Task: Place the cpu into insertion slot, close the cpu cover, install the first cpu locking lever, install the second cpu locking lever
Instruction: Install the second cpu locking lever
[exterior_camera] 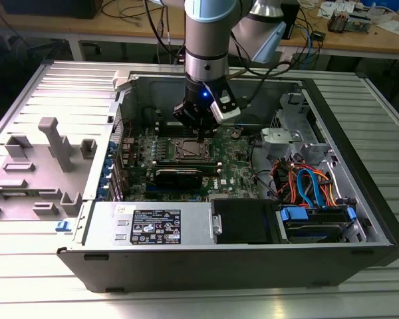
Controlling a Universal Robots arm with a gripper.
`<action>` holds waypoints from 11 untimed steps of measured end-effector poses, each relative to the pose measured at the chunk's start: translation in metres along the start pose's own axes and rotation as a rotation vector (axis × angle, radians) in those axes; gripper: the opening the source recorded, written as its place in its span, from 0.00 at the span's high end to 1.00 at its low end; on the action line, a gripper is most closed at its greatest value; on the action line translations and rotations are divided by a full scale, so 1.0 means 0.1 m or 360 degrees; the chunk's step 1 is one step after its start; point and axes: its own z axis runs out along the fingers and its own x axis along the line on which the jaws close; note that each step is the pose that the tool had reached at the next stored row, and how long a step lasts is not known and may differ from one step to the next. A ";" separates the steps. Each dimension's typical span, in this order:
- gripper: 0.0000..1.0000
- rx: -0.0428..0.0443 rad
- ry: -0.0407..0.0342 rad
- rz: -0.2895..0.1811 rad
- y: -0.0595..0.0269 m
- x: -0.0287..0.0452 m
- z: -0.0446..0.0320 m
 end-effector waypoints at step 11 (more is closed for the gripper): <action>0.89 0.0001 0.0003 0.0000 -0.059 -0.038 -0.001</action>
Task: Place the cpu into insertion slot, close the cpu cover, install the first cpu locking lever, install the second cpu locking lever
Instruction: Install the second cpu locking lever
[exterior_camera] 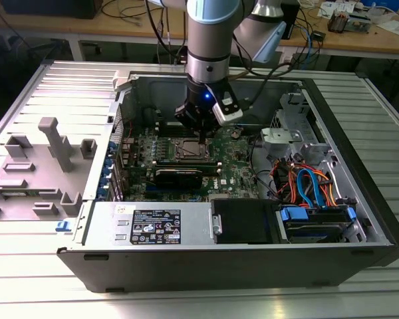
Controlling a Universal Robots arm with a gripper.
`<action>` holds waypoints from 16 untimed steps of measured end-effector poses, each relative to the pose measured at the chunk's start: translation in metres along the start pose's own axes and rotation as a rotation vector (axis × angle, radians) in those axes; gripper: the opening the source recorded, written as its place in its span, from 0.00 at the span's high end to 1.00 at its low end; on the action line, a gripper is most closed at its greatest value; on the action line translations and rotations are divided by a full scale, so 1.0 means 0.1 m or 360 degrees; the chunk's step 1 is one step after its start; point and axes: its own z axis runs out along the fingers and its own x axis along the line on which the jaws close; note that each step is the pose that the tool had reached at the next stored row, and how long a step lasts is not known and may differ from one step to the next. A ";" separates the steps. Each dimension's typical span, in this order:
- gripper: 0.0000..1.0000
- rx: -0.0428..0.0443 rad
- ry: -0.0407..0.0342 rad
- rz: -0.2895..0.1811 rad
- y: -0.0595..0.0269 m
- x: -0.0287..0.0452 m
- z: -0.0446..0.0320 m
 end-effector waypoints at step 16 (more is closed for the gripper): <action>0.89 0.0001 0.0000 0.0000 -0.136 -0.003 -0.019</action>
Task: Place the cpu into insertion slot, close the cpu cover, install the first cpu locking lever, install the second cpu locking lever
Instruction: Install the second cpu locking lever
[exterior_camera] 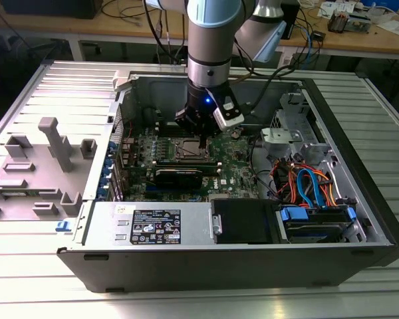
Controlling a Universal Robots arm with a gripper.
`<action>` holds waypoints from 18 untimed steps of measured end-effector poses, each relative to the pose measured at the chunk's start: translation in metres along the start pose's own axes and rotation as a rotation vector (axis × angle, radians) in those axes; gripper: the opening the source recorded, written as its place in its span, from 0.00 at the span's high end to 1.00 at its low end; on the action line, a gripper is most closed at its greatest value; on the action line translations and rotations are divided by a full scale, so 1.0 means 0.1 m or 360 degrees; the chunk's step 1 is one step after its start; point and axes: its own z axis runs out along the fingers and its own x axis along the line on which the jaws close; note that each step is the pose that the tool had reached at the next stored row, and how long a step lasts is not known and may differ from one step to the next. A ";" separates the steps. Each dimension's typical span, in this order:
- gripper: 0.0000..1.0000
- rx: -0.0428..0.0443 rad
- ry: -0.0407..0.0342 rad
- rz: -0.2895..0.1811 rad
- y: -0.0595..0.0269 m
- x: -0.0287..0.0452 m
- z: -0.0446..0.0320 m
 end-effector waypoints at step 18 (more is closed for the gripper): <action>0.89 0.0000 0.0004 0.0000 -0.025 -0.006 -0.010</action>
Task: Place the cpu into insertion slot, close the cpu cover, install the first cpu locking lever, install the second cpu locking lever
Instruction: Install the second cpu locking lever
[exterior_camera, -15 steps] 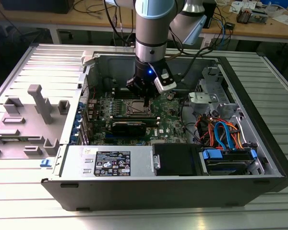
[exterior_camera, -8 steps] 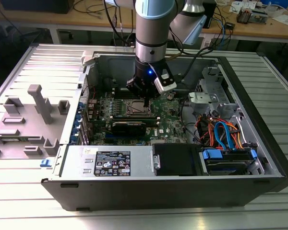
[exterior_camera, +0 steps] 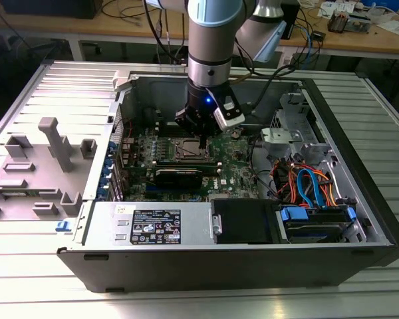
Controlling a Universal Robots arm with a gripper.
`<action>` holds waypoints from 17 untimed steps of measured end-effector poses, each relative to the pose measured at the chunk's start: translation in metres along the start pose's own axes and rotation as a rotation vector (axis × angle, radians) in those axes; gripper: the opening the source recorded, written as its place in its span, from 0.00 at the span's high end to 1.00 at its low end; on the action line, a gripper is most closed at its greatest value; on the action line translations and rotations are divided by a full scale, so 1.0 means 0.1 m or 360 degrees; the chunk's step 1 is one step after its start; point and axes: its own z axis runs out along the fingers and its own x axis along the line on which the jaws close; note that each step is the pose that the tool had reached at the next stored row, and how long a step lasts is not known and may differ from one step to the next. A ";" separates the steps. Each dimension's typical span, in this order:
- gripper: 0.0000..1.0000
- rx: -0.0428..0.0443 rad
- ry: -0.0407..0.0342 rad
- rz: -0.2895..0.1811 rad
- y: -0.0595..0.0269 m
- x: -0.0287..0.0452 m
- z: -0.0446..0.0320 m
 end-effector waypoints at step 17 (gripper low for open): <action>0.89 0.0000 0.0023 0.0001 -0.205 -0.005 -0.112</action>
